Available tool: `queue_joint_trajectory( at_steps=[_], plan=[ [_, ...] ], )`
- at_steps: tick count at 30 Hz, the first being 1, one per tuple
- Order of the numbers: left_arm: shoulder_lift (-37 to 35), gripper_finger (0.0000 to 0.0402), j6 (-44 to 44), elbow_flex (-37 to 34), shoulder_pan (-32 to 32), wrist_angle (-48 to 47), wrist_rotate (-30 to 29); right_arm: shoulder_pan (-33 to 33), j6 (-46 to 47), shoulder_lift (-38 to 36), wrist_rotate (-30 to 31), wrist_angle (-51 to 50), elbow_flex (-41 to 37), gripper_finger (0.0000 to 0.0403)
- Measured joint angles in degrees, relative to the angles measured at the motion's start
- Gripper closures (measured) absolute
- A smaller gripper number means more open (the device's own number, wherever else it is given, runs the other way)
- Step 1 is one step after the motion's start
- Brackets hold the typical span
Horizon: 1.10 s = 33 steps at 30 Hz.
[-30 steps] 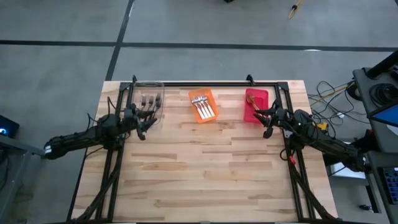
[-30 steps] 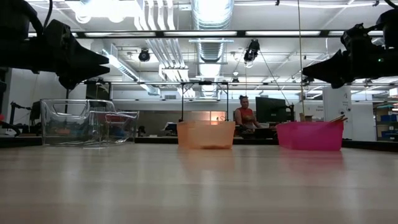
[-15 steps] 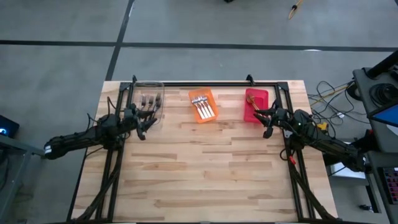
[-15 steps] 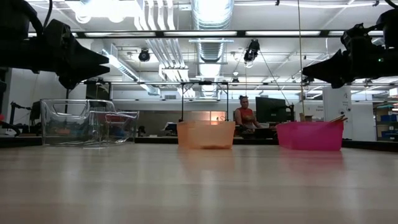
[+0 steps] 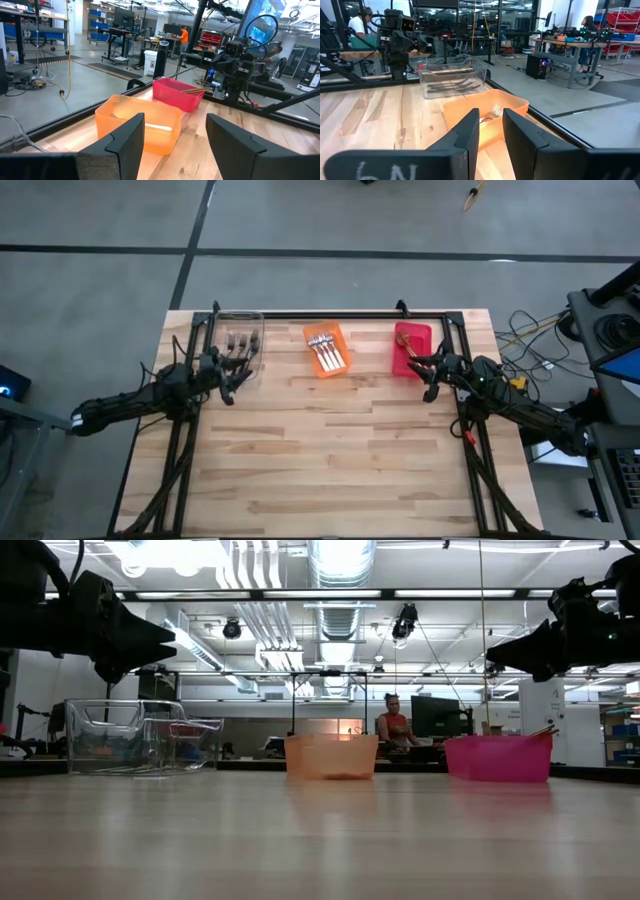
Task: Sort silverware by color (type)
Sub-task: Return to Home Position
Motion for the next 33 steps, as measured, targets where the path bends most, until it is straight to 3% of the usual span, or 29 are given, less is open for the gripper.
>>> queue_joint_trajectory(
  at_steps=[33],
  plan=[
    [0.00, 0.0208, 0.00, 0.02, 0.00, 0.00, 0.04, 0.00, 0.01, 0.00, 0.00, 0.00, -0.02, 0.0332]
  ],
)
